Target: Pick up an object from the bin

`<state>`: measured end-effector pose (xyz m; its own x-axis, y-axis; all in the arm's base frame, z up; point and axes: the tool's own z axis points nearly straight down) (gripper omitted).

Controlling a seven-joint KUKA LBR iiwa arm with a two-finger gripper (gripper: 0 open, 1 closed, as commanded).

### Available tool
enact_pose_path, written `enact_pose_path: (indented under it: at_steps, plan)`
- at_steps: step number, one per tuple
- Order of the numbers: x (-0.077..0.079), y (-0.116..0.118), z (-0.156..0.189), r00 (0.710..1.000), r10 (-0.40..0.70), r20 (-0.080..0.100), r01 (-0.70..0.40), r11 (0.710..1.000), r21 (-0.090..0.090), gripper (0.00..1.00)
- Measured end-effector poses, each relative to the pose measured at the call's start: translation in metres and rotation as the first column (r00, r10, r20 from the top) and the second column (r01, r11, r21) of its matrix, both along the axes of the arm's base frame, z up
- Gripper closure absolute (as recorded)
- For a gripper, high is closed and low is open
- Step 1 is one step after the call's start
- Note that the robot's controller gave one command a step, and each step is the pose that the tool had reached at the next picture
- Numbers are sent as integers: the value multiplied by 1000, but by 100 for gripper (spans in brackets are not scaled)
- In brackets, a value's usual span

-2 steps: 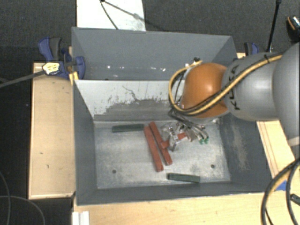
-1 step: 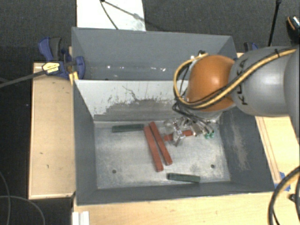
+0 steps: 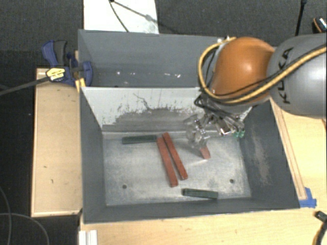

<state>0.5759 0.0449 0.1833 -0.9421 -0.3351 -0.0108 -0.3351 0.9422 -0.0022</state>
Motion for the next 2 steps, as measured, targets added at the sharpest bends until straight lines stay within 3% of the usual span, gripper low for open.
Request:
enact_pose_path:
  at_steps: [1, 2]
  plan:
    - [-2, 0, -5, 1000, -4, -8, 4, 1000, 0, 0]
    - [15, 67, -62, 999, -43, -14, 43, 999, 2, 0]
